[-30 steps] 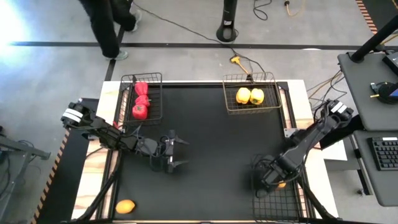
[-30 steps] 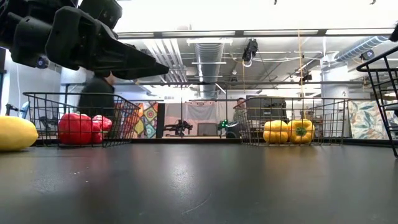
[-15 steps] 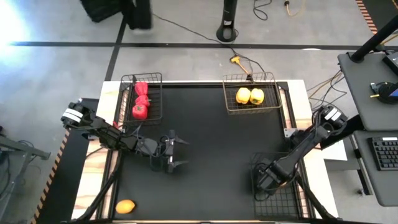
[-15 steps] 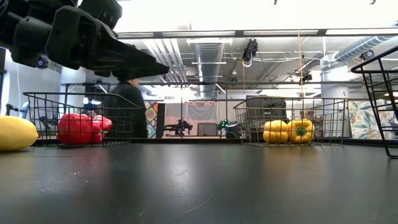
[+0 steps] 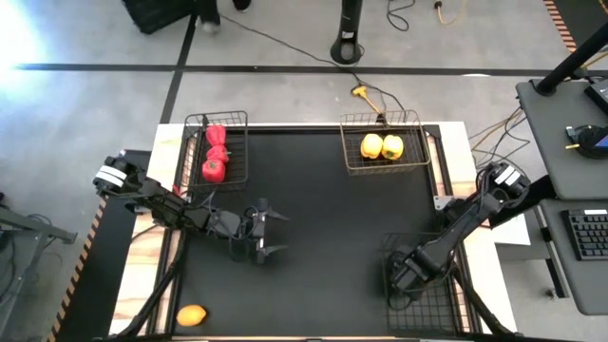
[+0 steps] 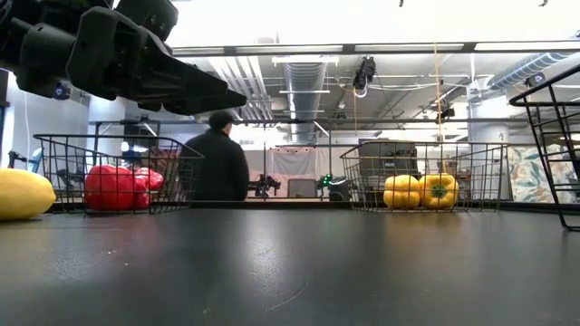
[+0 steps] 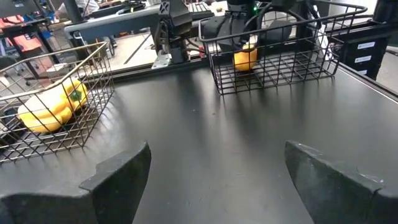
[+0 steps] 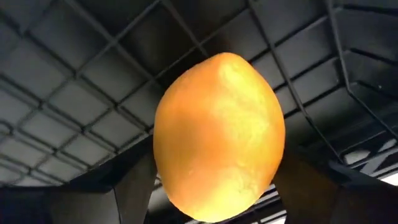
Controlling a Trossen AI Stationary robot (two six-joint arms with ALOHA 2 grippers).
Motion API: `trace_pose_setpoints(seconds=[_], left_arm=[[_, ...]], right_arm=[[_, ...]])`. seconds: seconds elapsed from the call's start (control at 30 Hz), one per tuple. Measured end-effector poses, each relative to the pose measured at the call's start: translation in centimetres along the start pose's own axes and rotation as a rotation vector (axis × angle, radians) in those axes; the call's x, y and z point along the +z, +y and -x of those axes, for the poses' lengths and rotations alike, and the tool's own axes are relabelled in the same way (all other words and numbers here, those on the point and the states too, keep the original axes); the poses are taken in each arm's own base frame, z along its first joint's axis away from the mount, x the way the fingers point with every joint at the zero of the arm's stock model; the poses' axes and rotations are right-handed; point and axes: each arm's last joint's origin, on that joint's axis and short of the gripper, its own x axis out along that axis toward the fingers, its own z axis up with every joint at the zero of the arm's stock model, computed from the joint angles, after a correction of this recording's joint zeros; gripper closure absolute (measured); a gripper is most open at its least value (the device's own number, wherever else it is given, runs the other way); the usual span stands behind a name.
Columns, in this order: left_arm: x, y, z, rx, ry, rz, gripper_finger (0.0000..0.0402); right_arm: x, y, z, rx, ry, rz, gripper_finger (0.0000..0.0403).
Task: Sort produce into baskets
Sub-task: Put the top right yellow lemon into the bottom black mesh basket, then put the bottom yellow lemon into the bottom black mesh basket
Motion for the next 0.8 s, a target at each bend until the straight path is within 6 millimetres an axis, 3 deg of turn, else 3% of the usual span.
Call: trace_pose_setpoints(seconds=[0.13,0.47,0.6,0.8], left_arm=[[0.0,0.0,0.0,0.000,0.000,0.000,0.0052],[0.0,0.0,0.0,0.000,0.001,-0.002,0.0052],[0.0,0.0,0.0,0.000,0.001,-0.003,0.0052],[0.0,0.0,0.0,0.000,-0.001,0.004,0.0052]], right_arm=[[-0.1,0.0,0.0,0.002,0.022,0.052,0.0117],[-0.8,0.6,0.9,0.053,0.227,-0.059,0.0040],[-1.5,1.8,3.4,0.133,0.268,-0.127,0.0040],[-3.1,2.5,9.9,0.195,0.040,-0.235,0.0056]])
